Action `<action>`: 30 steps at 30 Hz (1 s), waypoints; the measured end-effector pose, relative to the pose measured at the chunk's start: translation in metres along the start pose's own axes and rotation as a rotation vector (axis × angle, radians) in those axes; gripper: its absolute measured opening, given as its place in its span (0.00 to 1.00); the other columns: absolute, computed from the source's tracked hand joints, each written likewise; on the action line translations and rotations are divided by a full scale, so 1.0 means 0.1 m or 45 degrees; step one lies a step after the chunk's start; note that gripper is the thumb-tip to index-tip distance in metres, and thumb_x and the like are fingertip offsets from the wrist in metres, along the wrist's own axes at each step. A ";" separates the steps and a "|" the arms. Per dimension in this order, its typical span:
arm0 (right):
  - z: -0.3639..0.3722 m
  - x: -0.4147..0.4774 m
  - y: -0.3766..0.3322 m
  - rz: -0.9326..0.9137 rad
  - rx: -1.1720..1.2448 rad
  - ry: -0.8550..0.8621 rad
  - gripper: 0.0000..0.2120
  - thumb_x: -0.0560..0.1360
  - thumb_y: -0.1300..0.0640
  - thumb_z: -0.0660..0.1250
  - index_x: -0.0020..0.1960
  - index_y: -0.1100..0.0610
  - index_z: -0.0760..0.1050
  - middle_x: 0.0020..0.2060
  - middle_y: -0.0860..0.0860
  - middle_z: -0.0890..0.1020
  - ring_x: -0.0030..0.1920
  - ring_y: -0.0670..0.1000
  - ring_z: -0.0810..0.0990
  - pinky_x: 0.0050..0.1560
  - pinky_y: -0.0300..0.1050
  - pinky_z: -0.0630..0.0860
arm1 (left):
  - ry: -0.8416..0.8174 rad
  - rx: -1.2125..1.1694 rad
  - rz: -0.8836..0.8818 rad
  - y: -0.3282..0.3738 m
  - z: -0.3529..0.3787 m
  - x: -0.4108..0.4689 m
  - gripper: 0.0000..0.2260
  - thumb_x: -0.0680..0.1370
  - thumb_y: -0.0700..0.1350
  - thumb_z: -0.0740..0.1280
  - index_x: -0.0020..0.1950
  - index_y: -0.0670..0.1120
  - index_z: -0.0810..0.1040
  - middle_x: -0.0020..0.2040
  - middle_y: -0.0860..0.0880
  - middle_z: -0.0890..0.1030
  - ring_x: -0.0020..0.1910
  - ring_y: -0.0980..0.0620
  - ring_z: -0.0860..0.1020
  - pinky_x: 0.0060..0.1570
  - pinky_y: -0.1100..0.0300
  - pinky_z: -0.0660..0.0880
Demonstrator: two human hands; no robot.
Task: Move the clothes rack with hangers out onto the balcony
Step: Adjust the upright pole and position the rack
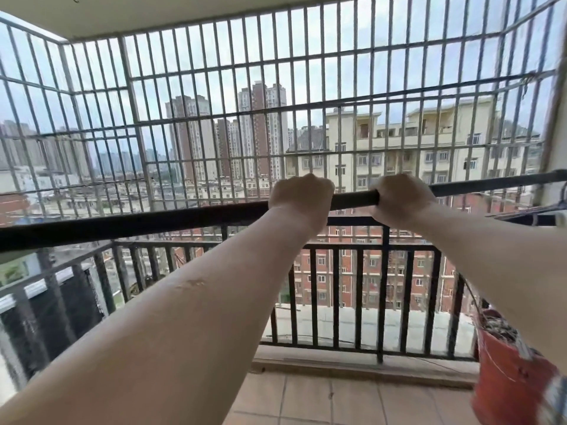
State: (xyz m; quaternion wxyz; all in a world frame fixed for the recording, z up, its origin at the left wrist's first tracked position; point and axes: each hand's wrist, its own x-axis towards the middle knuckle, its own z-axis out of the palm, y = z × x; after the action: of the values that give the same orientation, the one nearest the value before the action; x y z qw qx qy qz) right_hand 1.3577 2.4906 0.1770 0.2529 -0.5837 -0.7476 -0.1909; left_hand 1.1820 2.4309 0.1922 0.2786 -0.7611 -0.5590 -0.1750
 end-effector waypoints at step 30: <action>0.42 -2.03 -3.41 -0.501 1.040 -0.171 0.09 0.70 0.54 0.69 0.50 0.51 0.75 0.40 0.44 0.74 0.35 0.41 0.72 0.32 0.32 0.66 | 0.260 -0.096 -0.301 -1.49 -0.44 -3.35 0.21 0.68 0.34 0.70 0.60 0.45 0.77 0.61 0.45 0.77 0.63 0.45 0.71 0.62 0.48 0.69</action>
State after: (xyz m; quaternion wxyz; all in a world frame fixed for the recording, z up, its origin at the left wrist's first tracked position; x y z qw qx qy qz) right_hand 1.0596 2.2736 0.0252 0.3723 -0.2940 -0.8730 0.1134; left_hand 0.9375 2.1834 0.0671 0.2827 -0.6783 -0.6063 -0.3038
